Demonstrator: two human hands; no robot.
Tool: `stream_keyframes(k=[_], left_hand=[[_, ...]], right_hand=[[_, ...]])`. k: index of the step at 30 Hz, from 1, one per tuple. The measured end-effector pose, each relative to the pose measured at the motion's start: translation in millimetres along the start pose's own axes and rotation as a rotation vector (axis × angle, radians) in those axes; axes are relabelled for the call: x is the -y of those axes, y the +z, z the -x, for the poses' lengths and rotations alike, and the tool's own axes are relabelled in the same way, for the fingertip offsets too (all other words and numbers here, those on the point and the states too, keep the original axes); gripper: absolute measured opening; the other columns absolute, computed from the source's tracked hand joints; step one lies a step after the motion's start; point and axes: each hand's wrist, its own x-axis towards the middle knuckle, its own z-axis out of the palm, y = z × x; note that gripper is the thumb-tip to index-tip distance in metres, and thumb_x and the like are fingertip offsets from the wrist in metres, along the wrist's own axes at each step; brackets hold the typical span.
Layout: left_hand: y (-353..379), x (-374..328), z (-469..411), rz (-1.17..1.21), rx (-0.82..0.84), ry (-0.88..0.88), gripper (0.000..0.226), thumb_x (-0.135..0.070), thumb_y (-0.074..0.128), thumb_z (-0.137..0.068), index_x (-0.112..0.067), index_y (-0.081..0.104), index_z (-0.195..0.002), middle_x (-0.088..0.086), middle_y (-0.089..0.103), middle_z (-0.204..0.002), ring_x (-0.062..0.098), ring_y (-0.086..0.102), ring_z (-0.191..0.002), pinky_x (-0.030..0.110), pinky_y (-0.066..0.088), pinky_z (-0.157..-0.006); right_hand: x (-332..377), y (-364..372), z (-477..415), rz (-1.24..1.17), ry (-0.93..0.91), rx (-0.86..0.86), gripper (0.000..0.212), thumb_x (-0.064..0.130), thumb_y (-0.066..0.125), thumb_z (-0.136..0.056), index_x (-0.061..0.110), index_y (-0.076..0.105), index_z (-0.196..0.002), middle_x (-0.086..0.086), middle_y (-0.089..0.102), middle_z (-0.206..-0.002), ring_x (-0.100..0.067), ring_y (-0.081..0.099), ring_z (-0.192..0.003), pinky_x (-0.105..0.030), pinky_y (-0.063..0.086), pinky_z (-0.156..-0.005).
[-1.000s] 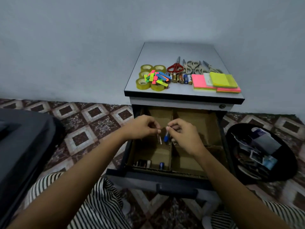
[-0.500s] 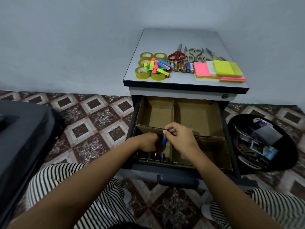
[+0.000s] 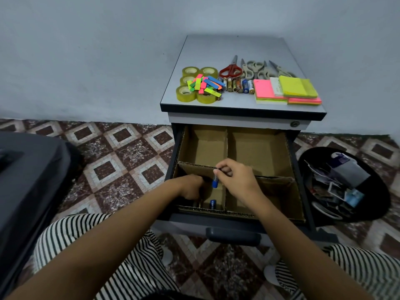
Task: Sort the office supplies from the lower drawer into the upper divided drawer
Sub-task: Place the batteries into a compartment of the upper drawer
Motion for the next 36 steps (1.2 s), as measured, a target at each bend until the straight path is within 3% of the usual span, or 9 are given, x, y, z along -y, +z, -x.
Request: stream_keyframes(k=[7,11,14,17,19,22,28,33,36], left_hand=[[-15,-4,16,0.075,-0.164,0.097,0.027,-0.014,0.055,-0.091,-0.01,0.059,-0.117,0.007,0.064,-0.112,0.019,0.061,-0.1,0.028,0.048,-0.087],[-29,-2,35,0.107,-0.441,0.177,0.02,-0.018,0.054,-0.093,-0.014,0.063,-0.11,0.002,0.065,-0.106,0.011,0.059,-0.094,0.019,0.043,-0.082],[-29,4,43,0.175,-0.661,0.177,0.015,-0.019,0.055,-0.092,-0.015,0.065,-0.103,-0.001,0.064,-0.102,0.006,0.055,-0.089,0.018,0.044,-0.081],[-17,13,44,0.241,-0.916,0.084,0.018,-0.016,0.056,-0.092,-0.011,0.065,-0.106,0.0,0.057,-0.106,0.009,0.05,-0.098,0.02,0.039,-0.088],[-5,19,42,0.25,-1.011,0.012,0.022,-0.012,0.057,-0.091,-0.01,0.064,-0.112,0.005,0.054,-0.112,0.018,0.047,-0.109,0.027,0.035,-0.094],[9,25,39,0.274,-1.004,-0.091,0.035,-0.009,0.056,-0.09,-0.007,0.056,-0.125,0.012,0.049,-0.124,0.026,0.043,-0.119,0.032,0.034,-0.101],[14,27,34,0.383,-0.978,-0.143,0.042,-0.007,0.049,-0.094,-0.003,0.046,-0.136,0.013,0.038,-0.137,0.024,0.038,-0.13,0.029,0.03,-0.11],[15,25,33,0.396,-0.983,-0.122,0.042,-0.003,0.046,-0.094,-0.002,0.045,-0.136,0.012,0.035,-0.141,0.023,0.037,-0.131,0.024,0.029,-0.108],[16,26,34,0.403,-0.989,-0.117,0.042,-0.003,0.046,-0.094,-0.002,0.046,-0.136,0.012,0.035,-0.141,0.023,0.037,-0.131,0.023,0.03,-0.107]], right_hand=[[6,-6,-6,0.051,-0.005,0.07,0.015,0.02,0.062,-0.089,0.016,0.066,-0.103,0.006,0.061,-0.094,-0.004,0.057,-0.085,-0.02,0.052,-0.076],[17,-6,-9,0.096,-0.011,0.194,0.018,0.017,0.061,-0.09,0.015,0.065,-0.107,0.005,0.06,-0.092,-0.001,0.056,-0.079,-0.012,0.045,-0.063],[28,-2,-9,0.168,-0.026,0.289,0.018,0.015,0.06,-0.09,0.011,0.064,-0.107,-0.003,0.064,-0.099,-0.012,0.062,-0.087,-0.021,0.052,-0.075],[36,11,-18,0.344,0.018,0.42,0.018,0.015,0.058,-0.092,0.007,0.064,-0.107,-0.008,0.064,-0.105,-0.019,0.062,-0.097,-0.031,0.052,-0.088],[35,24,-23,0.481,0.05,0.49,0.02,0.013,0.056,-0.092,0.005,0.063,-0.109,-0.009,0.065,-0.104,-0.022,0.063,-0.097,-0.034,0.054,-0.084],[33,35,-25,0.571,0.056,0.457,0.016,0.004,0.054,-0.09,0.004,0.062,-0.105,-0.006,0.058,-0.083,-0.02,0.061,-0.08,-0.025,0.048,-0.059],[38,39,-30,0.684,0.067,0.539,0.025,-0.001,0.051,-0.09,0.001,0.058,-0.114,-0.015,0.06,-0.11,-0.026,0.062,-0.094,-0.029,0.049,-0.075],[41,41,-30,0.753,0.07,0.611,0.031,-0.003,0.048,-0.091,-0.003,0.055,-0.121,-0.021,0.054,-0.122,-0.025,0.059,-0.074,-0.026,0.047,-0.06],[41,44,-28,0.762,0.072,0.654,0.032,-0.001,0.048,-0.092,-0.005,0.052,-0.124,-0.021,0.055,-0.121,-0.031,0.064,-0.092,-0.029,0.05,-0.065]])
